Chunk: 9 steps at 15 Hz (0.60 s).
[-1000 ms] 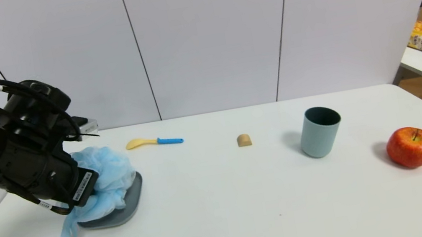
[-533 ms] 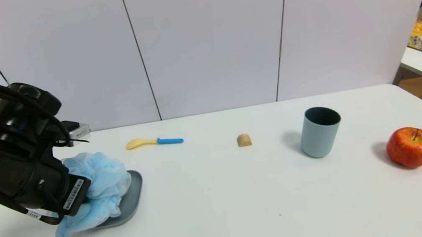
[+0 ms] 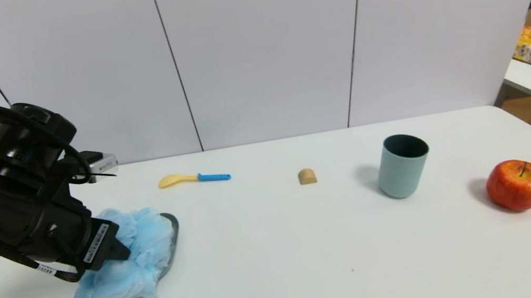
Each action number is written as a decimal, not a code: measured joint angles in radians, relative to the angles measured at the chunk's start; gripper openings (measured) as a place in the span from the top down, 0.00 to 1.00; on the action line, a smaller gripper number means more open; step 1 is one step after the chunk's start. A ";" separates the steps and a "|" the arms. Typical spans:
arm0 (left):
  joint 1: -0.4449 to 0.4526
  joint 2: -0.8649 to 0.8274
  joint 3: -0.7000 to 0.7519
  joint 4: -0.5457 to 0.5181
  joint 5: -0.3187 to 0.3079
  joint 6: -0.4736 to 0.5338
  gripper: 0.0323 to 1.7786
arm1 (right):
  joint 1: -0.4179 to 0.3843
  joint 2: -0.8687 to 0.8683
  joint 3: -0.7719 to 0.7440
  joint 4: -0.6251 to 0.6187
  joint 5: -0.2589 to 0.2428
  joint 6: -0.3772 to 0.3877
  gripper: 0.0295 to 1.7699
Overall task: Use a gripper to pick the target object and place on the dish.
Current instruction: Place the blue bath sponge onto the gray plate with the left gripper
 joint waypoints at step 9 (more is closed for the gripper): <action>0.002 0.006 -0.012 -0.105 0.003 -0.008 0.17 | 0.000 0.000 0.000 0.000 0.000 0.000 0.03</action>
